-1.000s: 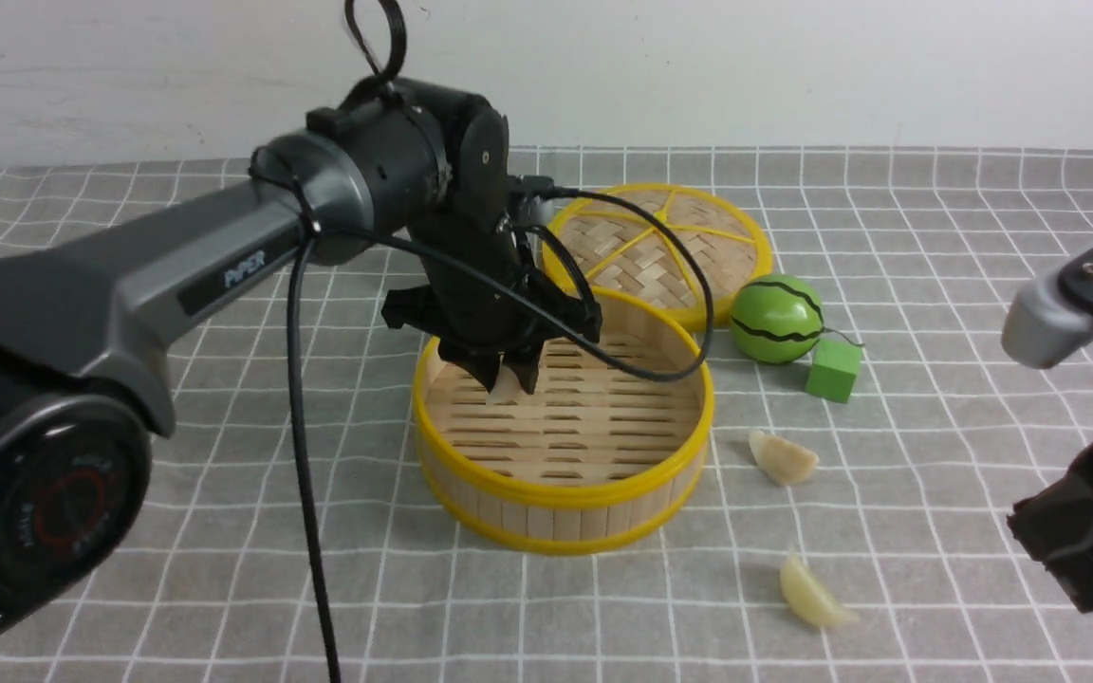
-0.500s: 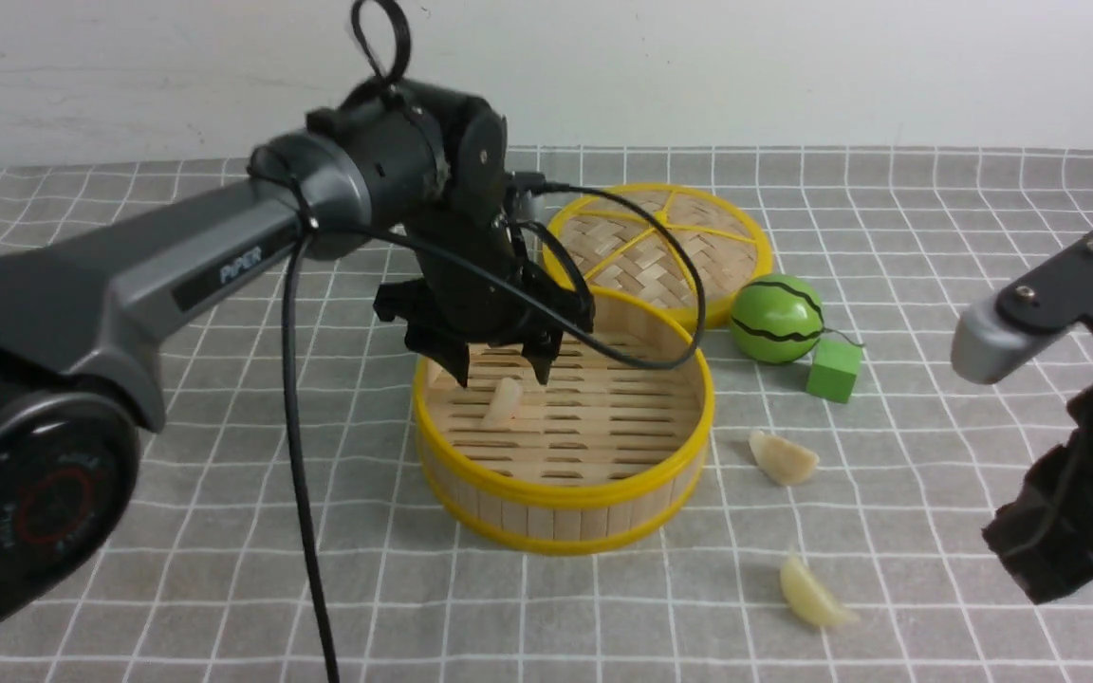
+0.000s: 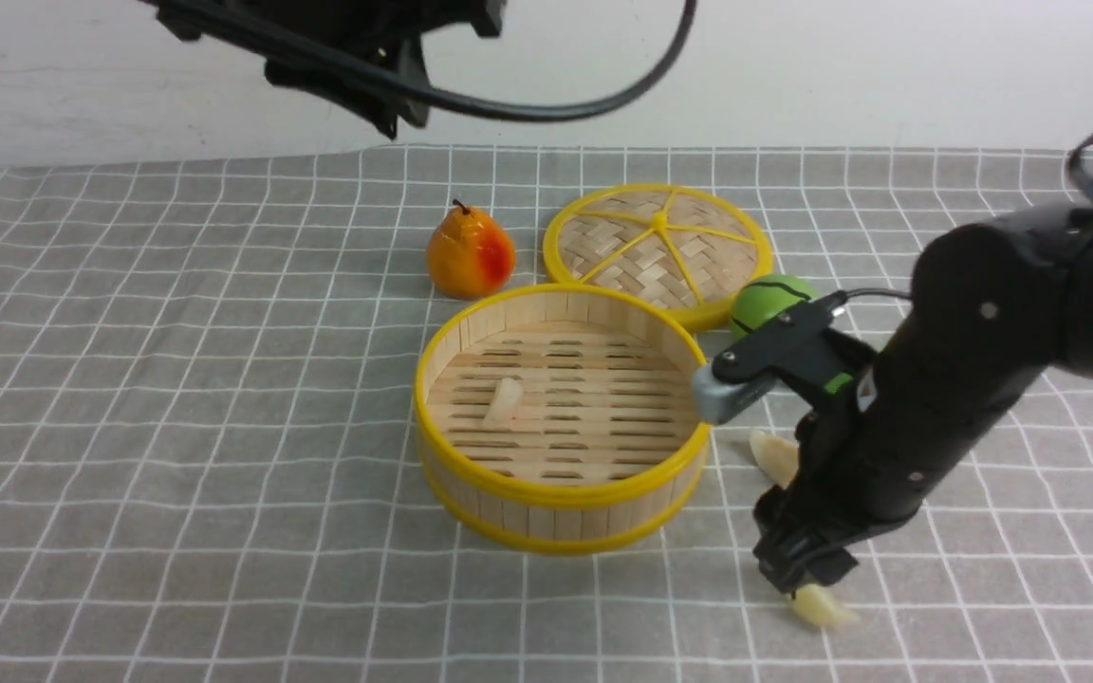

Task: Put the dumplings into the steamer on the table with the grey tablecloth.
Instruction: 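Reach for and grasp a dumpling lying on the table beside the steamer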

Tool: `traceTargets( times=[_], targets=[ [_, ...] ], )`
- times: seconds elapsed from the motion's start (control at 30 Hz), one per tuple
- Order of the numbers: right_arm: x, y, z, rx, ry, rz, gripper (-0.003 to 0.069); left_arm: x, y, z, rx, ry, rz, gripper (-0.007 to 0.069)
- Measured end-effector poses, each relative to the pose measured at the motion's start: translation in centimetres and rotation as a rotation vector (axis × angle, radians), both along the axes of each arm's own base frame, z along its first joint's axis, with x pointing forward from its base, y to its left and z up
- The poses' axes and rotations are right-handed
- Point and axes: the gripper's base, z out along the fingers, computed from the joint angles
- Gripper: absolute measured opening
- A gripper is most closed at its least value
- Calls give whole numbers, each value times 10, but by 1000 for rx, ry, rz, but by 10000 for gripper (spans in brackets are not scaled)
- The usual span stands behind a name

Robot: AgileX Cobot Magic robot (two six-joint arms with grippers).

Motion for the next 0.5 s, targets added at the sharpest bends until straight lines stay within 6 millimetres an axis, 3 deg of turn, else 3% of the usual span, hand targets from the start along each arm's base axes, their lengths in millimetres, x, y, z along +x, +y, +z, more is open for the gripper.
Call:
traceTargets(
  times=[0.03, 0.13, 0.23, 0.43, 0.5],
  targets=[
    [5, 1, -10, -16, 17, -10, 506, -11, 6, 9, -7, -25, 2, -4],
    [11, 2, -31, -58, 56, -31, 486, -42, 23, 24, -20, -59, 4, -14],
    [14, 3, -44, -74, 78, -35, 442, -72, 38, 21, -14, -48, 4, -14],
    [15, 3, -48, -72, 83, -56, 231, -126, 66, -15, 27, 30, 4, -14],
    [16, 3, -47, -73, 84, -59, 215, -146, 76, -32, 40, 56, 4, -14]
  ],
)
